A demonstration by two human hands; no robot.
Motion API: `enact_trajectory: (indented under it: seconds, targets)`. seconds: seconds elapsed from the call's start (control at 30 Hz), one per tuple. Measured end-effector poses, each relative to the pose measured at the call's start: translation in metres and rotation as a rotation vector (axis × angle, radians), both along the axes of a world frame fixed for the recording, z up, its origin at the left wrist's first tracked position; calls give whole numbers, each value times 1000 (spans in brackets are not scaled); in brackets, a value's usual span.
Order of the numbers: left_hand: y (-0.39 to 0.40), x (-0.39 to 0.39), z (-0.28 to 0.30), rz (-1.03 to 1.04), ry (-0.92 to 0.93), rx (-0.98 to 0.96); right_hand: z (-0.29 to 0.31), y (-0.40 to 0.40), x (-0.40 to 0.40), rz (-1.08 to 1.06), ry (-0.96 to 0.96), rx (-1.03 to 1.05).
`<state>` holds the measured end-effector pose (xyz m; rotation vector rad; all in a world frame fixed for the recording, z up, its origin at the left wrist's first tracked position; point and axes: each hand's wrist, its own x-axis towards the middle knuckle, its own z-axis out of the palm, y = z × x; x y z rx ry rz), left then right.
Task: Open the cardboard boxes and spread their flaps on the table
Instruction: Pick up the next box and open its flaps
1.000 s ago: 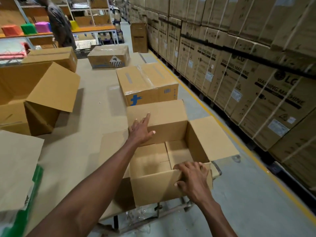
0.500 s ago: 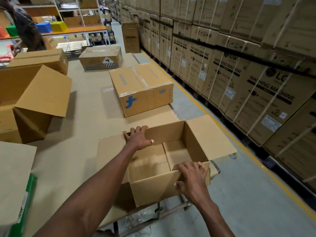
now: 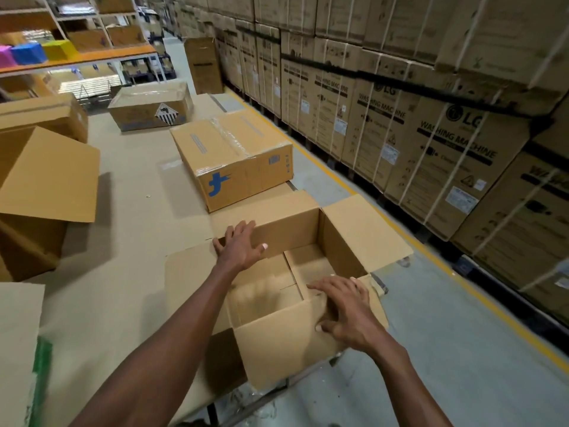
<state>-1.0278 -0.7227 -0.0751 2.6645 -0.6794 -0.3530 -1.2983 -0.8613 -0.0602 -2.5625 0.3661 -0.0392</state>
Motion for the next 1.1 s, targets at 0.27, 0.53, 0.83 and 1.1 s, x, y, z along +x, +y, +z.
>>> enact_trajectory:
  seconds: [0.27,0.53,0.83,1.1]
  targets:
    - [-5,-28,15,-30,64,-137,-4,-3,-7,-48,-158,206]
    - [-39,-123,59,-93,242,-668,19,-47,-13,-374,-487,507]
    - [-156,-205,63,-4,515,-925,22,-151,-70,-603,-596,748]
    - [-276,-262,43,11,708,-1005,0,-260,-114,-694,-444,810]
